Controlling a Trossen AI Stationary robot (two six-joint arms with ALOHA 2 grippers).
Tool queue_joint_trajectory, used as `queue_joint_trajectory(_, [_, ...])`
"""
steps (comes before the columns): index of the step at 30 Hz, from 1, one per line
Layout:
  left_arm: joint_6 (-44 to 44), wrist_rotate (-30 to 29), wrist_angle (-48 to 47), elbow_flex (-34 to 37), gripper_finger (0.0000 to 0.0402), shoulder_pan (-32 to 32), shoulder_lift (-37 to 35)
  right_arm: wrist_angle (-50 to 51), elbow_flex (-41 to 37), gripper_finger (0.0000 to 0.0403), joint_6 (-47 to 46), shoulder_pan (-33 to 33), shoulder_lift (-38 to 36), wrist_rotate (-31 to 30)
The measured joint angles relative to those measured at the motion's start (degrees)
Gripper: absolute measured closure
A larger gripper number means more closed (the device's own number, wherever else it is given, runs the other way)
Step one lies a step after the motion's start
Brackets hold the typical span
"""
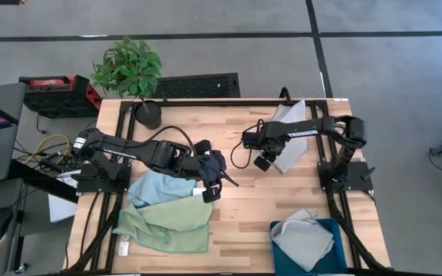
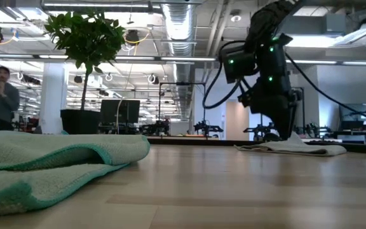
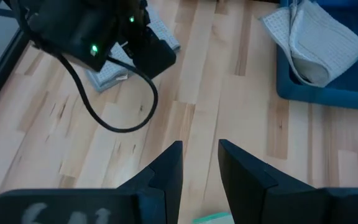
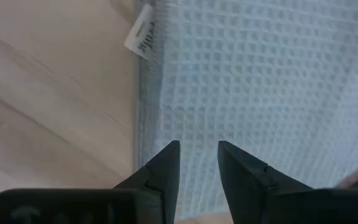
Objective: Fold microfiber towels
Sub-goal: Fold the gray microfiber towel
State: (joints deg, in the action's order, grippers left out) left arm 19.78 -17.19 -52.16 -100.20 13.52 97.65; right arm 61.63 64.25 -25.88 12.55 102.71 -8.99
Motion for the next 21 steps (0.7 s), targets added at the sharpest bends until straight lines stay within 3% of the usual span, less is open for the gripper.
queue_joint_trajectory(21, [2.0,-1.0,0.0,0.0,0.0306,0.0,0.0,-10.4,0.0,0.0272,2.6,1.8,4.3,-1.8])
